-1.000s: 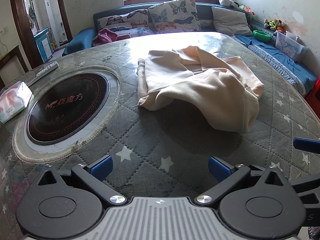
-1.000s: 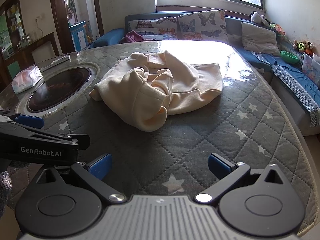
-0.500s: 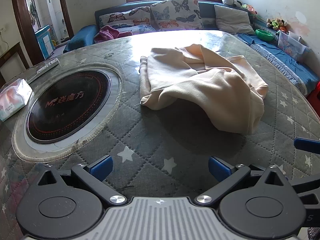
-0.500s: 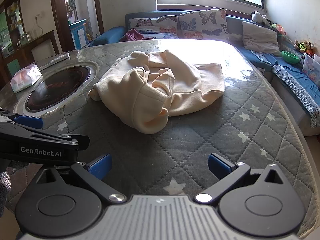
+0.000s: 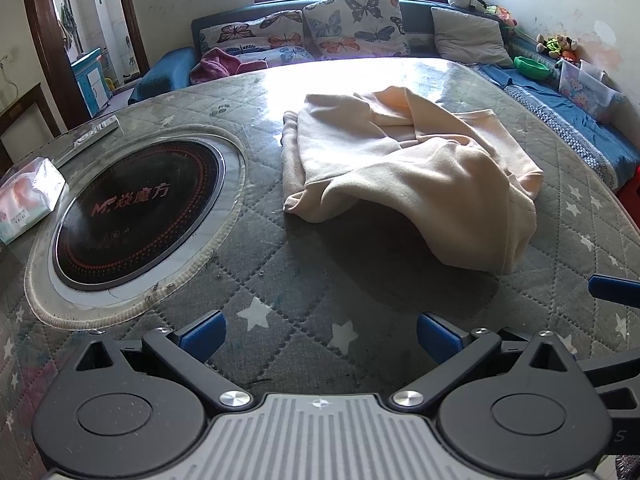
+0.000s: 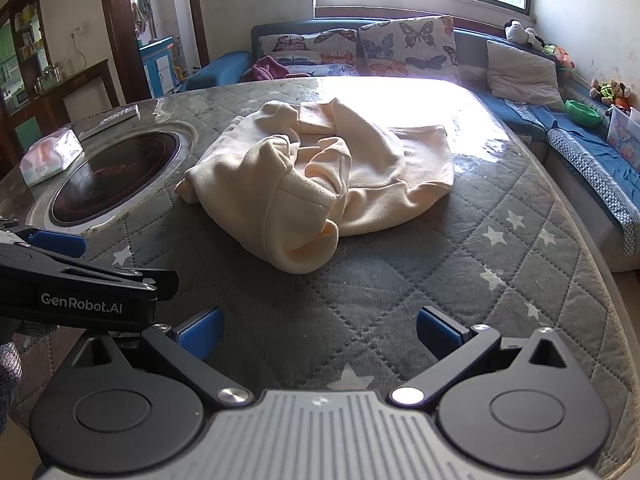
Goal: Fold clothes
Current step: 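Move both tools over the crumpled cream sweatshirt, grippers open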
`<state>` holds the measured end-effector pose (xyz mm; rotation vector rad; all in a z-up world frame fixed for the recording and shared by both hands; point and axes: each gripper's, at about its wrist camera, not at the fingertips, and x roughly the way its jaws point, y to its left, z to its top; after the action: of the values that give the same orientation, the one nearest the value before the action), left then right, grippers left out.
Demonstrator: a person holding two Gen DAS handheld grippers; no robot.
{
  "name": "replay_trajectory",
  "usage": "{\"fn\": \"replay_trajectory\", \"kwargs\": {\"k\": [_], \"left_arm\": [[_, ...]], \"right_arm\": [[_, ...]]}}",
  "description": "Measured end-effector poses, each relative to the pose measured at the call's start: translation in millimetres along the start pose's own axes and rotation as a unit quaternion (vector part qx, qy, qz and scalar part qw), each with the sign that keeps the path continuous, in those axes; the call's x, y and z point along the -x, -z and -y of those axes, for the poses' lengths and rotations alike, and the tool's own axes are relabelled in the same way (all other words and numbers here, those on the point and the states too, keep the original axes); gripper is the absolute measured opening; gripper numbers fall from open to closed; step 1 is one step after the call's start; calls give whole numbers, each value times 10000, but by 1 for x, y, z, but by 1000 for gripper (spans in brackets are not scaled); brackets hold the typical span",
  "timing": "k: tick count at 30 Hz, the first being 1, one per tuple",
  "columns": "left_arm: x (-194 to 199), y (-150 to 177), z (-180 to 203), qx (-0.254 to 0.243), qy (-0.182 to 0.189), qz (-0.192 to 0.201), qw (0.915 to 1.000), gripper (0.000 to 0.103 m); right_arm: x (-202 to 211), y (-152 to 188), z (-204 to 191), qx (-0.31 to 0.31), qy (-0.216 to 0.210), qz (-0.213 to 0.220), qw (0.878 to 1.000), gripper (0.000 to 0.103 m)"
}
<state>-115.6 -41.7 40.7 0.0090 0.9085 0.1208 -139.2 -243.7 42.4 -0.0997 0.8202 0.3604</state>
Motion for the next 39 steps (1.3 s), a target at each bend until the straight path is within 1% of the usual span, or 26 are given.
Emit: {"fn": "replay_trajectory", "kwargs": {"k": [24,39], "left_arm": [[-4,-1,-1,26,-7,-86,10000,103],[-4,-2,-4,17,25,-54,10000,103]], "right_arm": [[-5,-1,-1,28,9,-69,10000,103],[-5,-2,-2,31,-6,-33,10000,103]]}}
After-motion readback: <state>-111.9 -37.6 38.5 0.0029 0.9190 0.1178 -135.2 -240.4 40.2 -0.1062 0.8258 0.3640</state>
